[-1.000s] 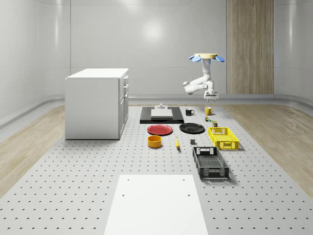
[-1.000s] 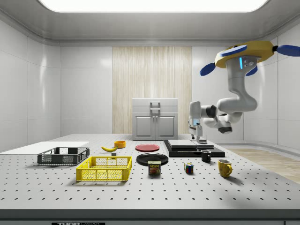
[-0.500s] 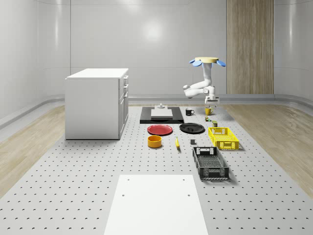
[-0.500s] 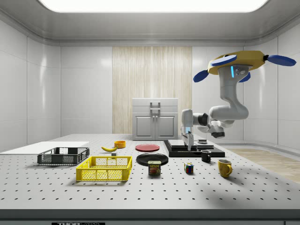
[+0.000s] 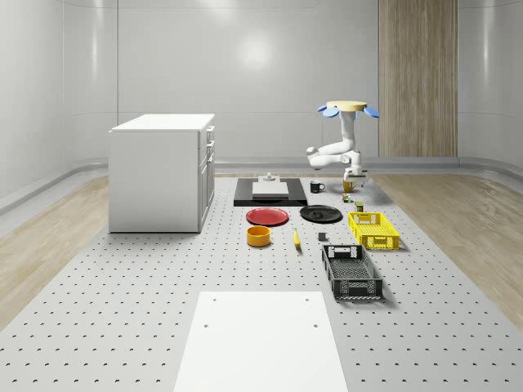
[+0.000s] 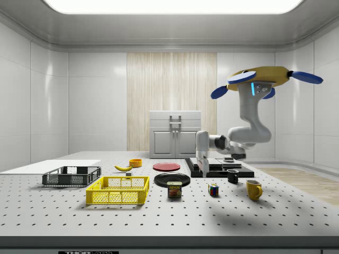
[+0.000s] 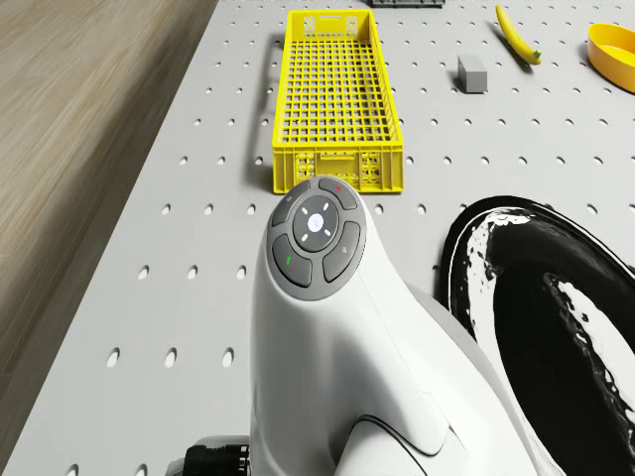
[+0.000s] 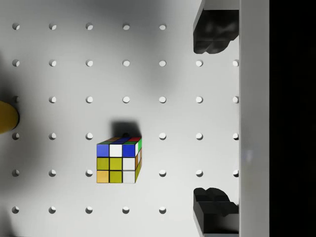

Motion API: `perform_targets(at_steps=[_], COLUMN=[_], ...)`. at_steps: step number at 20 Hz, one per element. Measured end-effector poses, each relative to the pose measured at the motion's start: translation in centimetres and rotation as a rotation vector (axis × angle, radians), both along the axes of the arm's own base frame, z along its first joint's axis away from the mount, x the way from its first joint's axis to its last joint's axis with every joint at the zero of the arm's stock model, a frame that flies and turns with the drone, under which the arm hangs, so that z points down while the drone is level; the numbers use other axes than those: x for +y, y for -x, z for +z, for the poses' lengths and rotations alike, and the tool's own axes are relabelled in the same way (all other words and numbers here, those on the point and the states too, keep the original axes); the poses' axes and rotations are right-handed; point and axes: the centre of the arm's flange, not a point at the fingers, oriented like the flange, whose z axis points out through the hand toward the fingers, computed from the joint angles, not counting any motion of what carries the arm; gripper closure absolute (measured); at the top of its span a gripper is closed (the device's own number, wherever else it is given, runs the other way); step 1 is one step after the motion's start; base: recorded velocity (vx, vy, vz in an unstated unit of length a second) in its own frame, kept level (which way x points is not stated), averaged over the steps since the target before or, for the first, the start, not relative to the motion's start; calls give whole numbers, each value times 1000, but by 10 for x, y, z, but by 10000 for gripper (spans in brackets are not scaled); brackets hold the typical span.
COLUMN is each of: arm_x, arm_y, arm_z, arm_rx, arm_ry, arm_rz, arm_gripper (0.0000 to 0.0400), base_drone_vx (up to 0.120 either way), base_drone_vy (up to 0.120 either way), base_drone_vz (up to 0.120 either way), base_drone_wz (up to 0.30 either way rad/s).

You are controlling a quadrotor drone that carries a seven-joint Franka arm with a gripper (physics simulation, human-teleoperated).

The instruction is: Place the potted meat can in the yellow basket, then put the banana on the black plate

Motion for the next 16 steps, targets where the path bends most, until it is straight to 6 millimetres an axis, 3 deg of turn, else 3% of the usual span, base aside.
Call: perform_targets(at_steps=[6, 9, 11, 16], arm_x=[0, 0, 0, 0], arm_y=[0, 0, 0, 0], arm_z=[0, 0, 0, 0], arm_rx=[0, 0, 0, 0], arm_ry=[0, 0, 0, 0], arm_rz=[0, 0, 0, 0], arm_gripper=[0, 0, 0, 0], base_drone_vx=[120, 120, 120, 120], base_drone_vy=[0, 0, -120, -32], base_drone_vz=[-100, 0, 0, 0], base_drone_wz=[0, 0, 0, 0])
